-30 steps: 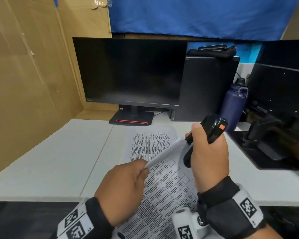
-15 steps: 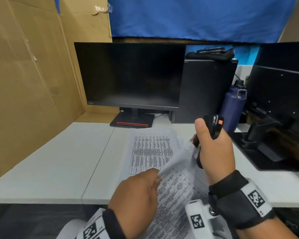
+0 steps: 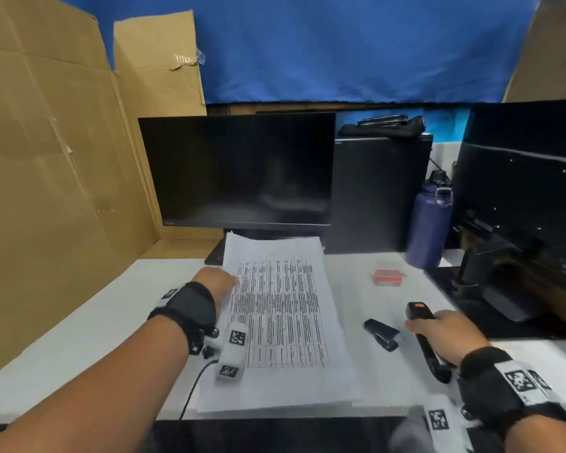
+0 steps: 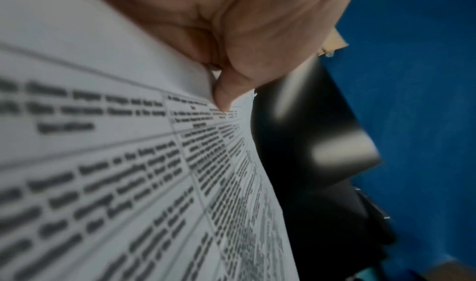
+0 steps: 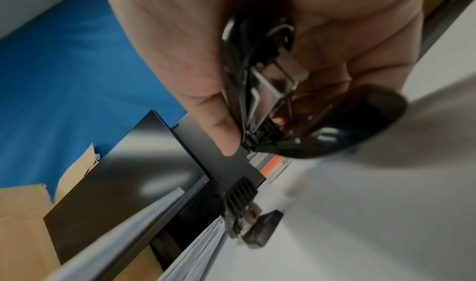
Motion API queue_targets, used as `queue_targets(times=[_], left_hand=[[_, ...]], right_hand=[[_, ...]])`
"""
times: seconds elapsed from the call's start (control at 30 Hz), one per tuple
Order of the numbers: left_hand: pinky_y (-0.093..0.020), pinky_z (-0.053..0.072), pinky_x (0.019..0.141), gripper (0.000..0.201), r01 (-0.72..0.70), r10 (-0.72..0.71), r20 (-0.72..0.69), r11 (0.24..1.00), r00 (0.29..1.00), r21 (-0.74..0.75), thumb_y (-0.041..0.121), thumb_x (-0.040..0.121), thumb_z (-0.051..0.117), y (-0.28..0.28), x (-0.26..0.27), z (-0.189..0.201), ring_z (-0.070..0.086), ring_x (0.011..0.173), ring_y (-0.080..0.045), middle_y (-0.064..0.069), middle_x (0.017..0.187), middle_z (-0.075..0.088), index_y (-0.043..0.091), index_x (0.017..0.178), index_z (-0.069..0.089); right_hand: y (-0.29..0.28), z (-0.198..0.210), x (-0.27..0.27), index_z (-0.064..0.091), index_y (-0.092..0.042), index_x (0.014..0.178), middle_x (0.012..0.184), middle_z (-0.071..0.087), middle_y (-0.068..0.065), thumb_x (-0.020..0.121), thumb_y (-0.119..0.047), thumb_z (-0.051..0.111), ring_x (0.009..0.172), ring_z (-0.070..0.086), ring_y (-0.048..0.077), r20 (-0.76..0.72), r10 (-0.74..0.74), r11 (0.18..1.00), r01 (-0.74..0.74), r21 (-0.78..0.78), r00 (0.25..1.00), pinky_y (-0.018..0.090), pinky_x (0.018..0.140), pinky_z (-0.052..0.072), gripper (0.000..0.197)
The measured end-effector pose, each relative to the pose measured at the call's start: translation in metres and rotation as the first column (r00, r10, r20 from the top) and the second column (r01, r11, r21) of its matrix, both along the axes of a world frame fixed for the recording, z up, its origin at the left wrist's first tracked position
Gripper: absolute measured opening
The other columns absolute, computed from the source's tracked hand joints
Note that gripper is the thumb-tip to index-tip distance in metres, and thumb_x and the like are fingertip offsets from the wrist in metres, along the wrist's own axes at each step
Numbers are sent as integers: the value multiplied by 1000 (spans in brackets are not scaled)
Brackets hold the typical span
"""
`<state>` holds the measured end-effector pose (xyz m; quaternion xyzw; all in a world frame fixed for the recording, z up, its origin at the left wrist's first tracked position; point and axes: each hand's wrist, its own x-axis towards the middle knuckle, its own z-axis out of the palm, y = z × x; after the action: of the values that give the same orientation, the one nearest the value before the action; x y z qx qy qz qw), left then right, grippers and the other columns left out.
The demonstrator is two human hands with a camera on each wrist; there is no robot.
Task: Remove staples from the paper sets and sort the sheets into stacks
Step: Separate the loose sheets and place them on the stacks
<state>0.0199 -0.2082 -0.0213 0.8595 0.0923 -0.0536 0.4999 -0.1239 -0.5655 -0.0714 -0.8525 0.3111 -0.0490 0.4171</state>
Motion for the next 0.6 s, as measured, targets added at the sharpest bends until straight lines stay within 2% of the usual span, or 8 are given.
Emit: queue_targets(times=[0.07, 0.17, 0.3, 0.37, 0.43, 0.53, 0.57, 0.6], left_hand=[[-43, 53, 104, 45, 41, -36, -43, 992, 998, 122, 25, 100, 62, -9, 11, -5, 62, 125, -40, -25, 136, 63, -6, 133, 59], [-41, 53, 104, 63, 97, -84, -61, 963, 995, 253, 40, 100, 61, -15, 14, -10, 62, 124, -38, -24, 139, 60, -7, 141, 51], [-33, 38, 113, 60, 291, -263, -128, 811, 956, 507, 40, 100, 62, -16, -6, -9, 50, 138, -28, -12, 153, 51, 5, 147, 48], [-30, 36, 113, 57, 376, -328, -187, 767, 926, 520, 37, 100, 63, -13, -20, -8, 47, 141, -25, -7, 155, 50, 10, 148, 48], [-31, 34, 115, 60, 422, -380, -194, 739, 905, 524, 42, 99, 62, -6, -33, -8, 46, 142, -23, -4, 156, 48, 14, 150, 47], [-30, 34, 115, 62, 416, -426, -111, 739, 898, 530, 51, 98, 60, 11, -53, -14, 46, 141, -19, 1, 157, 45, 21, 151, 47], [-29, 37, 112, 58, 403, -441, -58, 749, 896, 526, 52, 97, 60, 18, -64, -16, 48, 137, -16, 5, 154, 47, 26, 148, 50], [-27, 40, 109, 51, 398, -464, -3, 757, 886, 519, 52, 96, 61, 25, -78, -18, 52, 131, -11, 9, 148, 51, 30, 142, 54]], right_hand=[[1, -2, 0, 67, -5, 85, 74, 69, 14, 83, -32, 75, 68, 66, 27, -23, 18, 1000, -18, -8, 1000, 28, 54, 39, 28], [4, -8, 1, 69, -6, 76, 67, 68, 12, 83, -37, 73, 65, 65, 28, -68, 68, 994, -73, -77, 995, 29, 53, 38, 33], [5, -11, 4, 67, -7, 67, 61, 66, 9, 81, -46, 72, 62, 64, 27, -114, 81, 983, -98, -152, 990, 28, 53, 37, 41], [8, -11, 3, 69, -6, 69, 61, 68, 9, 80, -45, 72, 59, 65, 26, -128, 75, 984, -94, -154, 989, 27, 52, 39, 40], [11, -11, 3, 69, -7, 74, 67, 69, 10, 82, -43, 70, 63, 66, 26, -141, 63, 981, -88, -173, 988, 27, 53, 39, 37], [13, -13, 1, 69, -11, 79, 72, 69, 7, 86, -45, 64, 70, 67, 24, -168, 61, 956, -106, -274, 984, 28, 54, 39, 36], [12, -15, 1, 69, -11, 86, 79, 71, 6, 86, -46, 63, 76, 68, 24, -160, 60, 947, -106, -302, 985, 29, 58, 42, 36], [12, -15, 1, 68, -14, 100, 93, 72, 5, 85, -46, 63, 87, 68, 24, -139, 67, 941, -109, -322, 988, 30, 67, 47, 36]])
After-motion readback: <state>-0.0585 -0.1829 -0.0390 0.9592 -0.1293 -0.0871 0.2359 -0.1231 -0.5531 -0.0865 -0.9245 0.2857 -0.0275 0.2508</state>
